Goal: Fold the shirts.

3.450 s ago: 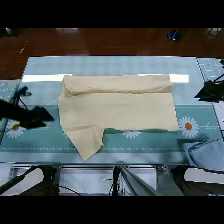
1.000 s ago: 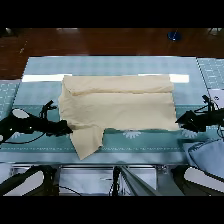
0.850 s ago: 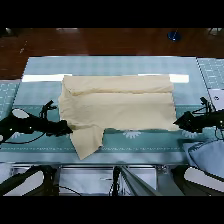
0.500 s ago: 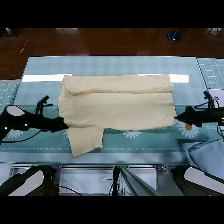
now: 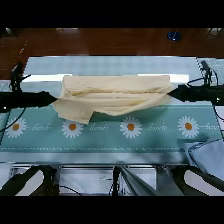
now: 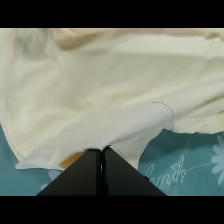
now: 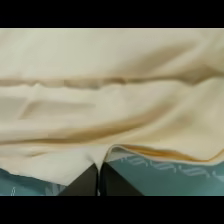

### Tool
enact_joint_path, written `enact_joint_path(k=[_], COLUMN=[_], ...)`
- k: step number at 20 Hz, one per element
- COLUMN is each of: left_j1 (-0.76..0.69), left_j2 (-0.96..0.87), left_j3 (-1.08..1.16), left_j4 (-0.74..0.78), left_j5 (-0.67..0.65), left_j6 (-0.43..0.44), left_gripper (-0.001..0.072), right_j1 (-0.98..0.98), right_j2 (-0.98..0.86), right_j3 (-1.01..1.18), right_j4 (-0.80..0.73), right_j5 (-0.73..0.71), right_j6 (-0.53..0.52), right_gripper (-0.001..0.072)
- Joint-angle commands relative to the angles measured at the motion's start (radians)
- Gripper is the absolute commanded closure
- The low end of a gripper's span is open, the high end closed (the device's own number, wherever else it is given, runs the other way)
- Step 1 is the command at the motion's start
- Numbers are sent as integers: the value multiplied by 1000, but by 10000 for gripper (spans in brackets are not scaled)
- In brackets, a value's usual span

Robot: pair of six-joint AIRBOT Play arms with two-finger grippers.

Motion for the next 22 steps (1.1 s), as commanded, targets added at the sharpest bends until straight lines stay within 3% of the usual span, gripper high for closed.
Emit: enact_joint_path(k=[1,7,12,22], left_j1=[1,-1,-3,-14], left_j2=[-103,-355,-487,-597], left_j3=[107,346,479,493], left_j4=[-6,-75,-85,-84], left_j5=[62,62,34,64], left_j6=[-3,-2,-2,10], left_gripper=[691,690,690,689], right_j1=[41,2,3,47], right_j2=[-3,-146,-279,-462], right_j3=[81,233,294,469], right_j4=[-53,-96,-18,5], right_j5=[-181,-182,-204,-278], right_j6=[71,117,118,126], right_gripper=[686,686,686,686])
